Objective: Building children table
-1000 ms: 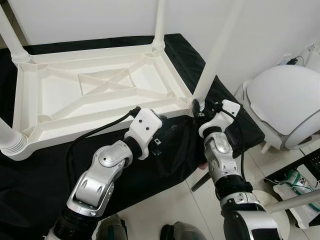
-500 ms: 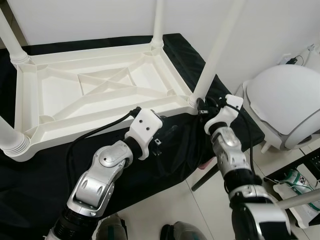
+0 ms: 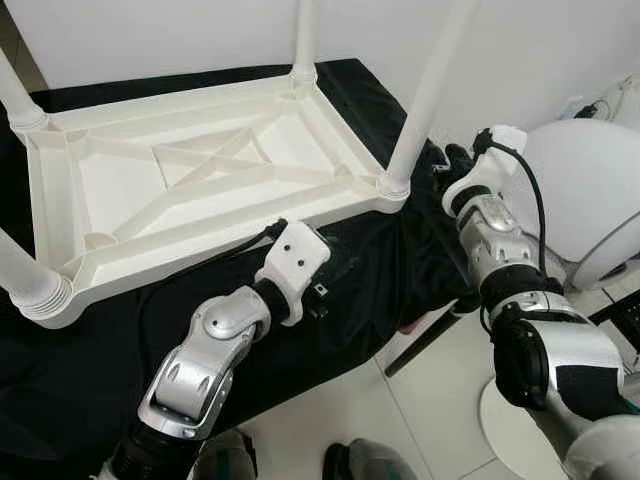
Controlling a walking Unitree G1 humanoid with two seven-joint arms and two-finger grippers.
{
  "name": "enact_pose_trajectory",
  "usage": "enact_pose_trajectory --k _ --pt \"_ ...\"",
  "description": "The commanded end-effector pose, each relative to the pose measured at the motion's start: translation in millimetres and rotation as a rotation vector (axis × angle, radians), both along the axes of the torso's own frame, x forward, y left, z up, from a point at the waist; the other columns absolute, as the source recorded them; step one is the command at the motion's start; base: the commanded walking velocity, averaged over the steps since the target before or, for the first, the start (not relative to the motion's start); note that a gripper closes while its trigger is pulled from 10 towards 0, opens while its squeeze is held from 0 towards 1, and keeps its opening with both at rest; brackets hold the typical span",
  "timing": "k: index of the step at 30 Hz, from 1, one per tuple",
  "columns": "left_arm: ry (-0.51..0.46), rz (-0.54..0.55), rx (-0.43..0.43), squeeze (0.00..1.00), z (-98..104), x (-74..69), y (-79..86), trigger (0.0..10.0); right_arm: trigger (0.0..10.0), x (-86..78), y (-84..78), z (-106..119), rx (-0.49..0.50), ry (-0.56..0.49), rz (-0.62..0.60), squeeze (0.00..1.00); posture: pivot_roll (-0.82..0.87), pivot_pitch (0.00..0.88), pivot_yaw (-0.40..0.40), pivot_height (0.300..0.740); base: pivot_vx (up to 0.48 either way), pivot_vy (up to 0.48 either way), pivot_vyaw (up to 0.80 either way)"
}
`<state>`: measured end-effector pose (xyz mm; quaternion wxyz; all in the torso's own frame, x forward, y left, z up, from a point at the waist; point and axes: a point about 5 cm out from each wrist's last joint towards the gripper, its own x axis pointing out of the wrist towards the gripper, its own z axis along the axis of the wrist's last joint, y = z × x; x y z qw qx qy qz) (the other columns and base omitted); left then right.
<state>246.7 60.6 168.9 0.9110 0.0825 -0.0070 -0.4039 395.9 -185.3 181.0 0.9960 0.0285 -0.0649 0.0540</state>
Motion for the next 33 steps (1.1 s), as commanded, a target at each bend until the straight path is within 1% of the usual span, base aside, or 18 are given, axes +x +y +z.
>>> enact_pose_trajectory --k 1,2,3,6,10,11,12,15,17,20,23,25,26,27,28,29,32,33 --pt "0.004 0.026 0.006 0.0 -1 1.3 1.7 10.0 10.0 1.7 1.1 7 0.005 -0.031 0.008 0.0 0.02 0.07 -0.068 0.74 0.0 0.0 0.0" --pt "-0.009 0.068 0.003 0.0 -1 3.6 5.4 10.0 10.0 -2.2 7.2 0 0.04 -0.045 0.034 0.0 0.02 0.078 -0.076 0.74 0.0 0.0 0.0" --pt "-0.009 0.068 0.003 0.0 -1 3.6 5.4 10.0 10.0 -2.2 7.2 0 0.04 -0.045 0.034 0.0 0.02 0.078 -0.076 0.74 0.0 0.0 0.0" --pt "-0.017 0.116 0.0 0.0 -2 5.1 8.4 10.0 10.0 -12.8 15.4 -17 0.054 -0.057 0.068 0.0 0.02 0.082 -0.079 0.74 0.0 0.0 0.0" --pt "-0.022 0.13 -0.003 0.0 -2 5.2 9.0 10.0 10.0 -17.5 17.0 -22 0.053 -0.072 0.069 0.0 0.02 0.085 -0.083 0.74 0.0 0.0 0.0" --pt "-0.026 0.153 -0.002 0.0 -2 6.2 11.6 10.0 10.0 -23.5 19.6 -26 0.038 -0.091 0.058 0.0 0.02 0.087 -0.087 0.74 0.0 0.0 0.0" --pt "-0.026 0.153 -0.002 0.0 -2 6.2 11.6 10.0 10.0 -23.5 19.6 -26 0.038 -0.091 0.058 0.0 0.02 0.087 -0.087 0.74 0.0 0.0 0.0" --pt "-0.035 0.197 0.005 0.0 -4 7.5 18.4 10.0 10.0 -42.7 31.4 -38 0.031 -0.125 0.061 0.0 0.02 0.084 -0.088 0.74 0.0 0.0 0.0" --pt "-0.035 0.197 0.005 0.0 -4 7.5 18.4 10.0 10.0 -42.7 31.4 -38 0.031 -0.125 0.061 0.0 0.02 0.084 -0.088 0.74 0.0 0.0 0.0" --pt "-0.043 0.266 0.013 0.0 -5 12.2 24.9 10.0 10.0 -60.0 40.2 -49 0.034 -0.13 0.069 0.0 0.02 0.07 -0.084 0.74 0.0 0.0 0.0" --pt "-0.049 0.291 0.017 0.0 -5 14.2 27.2 10.0 10.0 -63.7 42.0 -51 0.035 -0.132 0.072 0.0 0.02 0.068 -0.082 0.74 0.0 0.0 0.0" --pt "-0.048 0.389 0.031 0.0 -6 21.7 37.7 10.0 10.0 -72.6 46.9 -53 0.042 -0.133 0.101 0.0 0.02 0.056 -0.075 0.74 0.0 0.0 0.0" --pt "-0.048 0.389 0.031 0.0 -6 21.7 37.7 10.0 10.0 -72.6 46.9 -53 0.042 -0.133 0.101 0.0 0.02 0.056 -0.075 0.74 0.0 0.0 0.0" --pt "-0.04 0.452 0.034 0.0 -8 25.2 45.1 10.0 10.0 -76.9 47.7 -53 0.038 -0.135 0.108 0.0 0.02 0.051 -0.072 0.74 0.0 0.0 0.0" --pt "-0.04 0.452 0.034 0.0 -8 25.2 45.1 10.0 10.0 -76.9 47.7 -53 0.038 -0.135 0.108 0.0 0.02 0.051 -0.072 0.74 0.0 0.0 0.0" --pt "-0.037 0.502 0.029 0.0 -9 27.2 51.4 10.0 10.0 -80.3 47.2 -53 0.037 -0.137 0.109 0.0 0.02 0.047 -0.07 0.74 0.0 0.0 0.0" --pt "-0.039 0.551 0.036 0.0 -11 27.2 58.4 10.0 10.0 -83.6 44.9 -55 0.024 -0.135 0.102 0.0 0.02 0.041 -0.064 0.74 0.0 0.0 0.0" --pt "-0.032 0.603 0.04 0.0 -15 25.9 65.5 10.0 10.0 -86.8 42.1 -58 0.014 -0.124 0.095 0.0 0.01 0.038 -0.06 0.74 0.0 0.0 0.0"
